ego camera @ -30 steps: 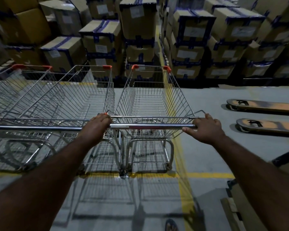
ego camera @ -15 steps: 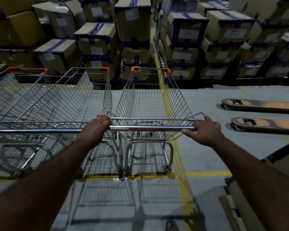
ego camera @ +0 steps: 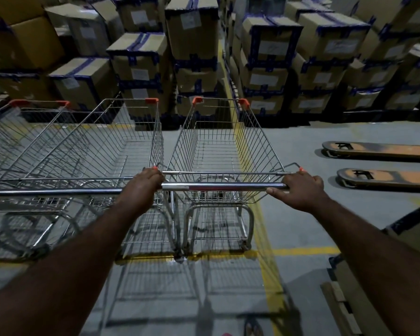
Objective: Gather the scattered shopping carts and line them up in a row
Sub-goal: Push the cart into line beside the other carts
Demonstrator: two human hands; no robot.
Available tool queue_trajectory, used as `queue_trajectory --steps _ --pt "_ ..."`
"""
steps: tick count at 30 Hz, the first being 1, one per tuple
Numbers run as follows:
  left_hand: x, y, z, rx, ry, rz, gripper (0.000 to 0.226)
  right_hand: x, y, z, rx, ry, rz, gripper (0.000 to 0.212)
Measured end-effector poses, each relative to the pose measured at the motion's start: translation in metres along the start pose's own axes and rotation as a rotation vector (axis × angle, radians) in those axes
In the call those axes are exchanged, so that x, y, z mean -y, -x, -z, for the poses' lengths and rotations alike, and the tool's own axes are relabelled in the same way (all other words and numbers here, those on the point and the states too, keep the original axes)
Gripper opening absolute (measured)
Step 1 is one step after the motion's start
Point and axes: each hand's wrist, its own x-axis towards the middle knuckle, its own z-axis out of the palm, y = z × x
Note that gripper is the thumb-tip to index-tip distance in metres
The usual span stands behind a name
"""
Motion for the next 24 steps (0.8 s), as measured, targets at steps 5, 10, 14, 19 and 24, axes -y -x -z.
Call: queue_trajectory --steps 5,10,14,19,24 --pt "-0.0014 0.0012 -0.0007 0.002 -0.019 0.005 0.026 -0.0018 0.0011 -0.0006 0.003 0.012 -0.001 0.095" --pt "-0.0018 0.0018 -0.0003 0.005 -0.017 0.003 0.028 -0.0011 0.005 0.001 0.021 0.006 0.004 0.092" --pt "-0.0012 0.0022 0.0004 0.02 -0.014 -0.004 0.026 -0.0007 0.0062 0.0017 0.015 0.004 0.008 0.087" --pt "-0.0019 0.0019 0.0015 0.068 -0.012 0.041 0.026 -0.0014 0.006 -0.0001 -0.001 0.011 0.005 0.093" --pt "0.0025 0.0015 0.0021 0.171 -0.031 0.08 0.029 -0.0014 0.0042 -0.0031 0.0 0.03 -0.006 0.094"
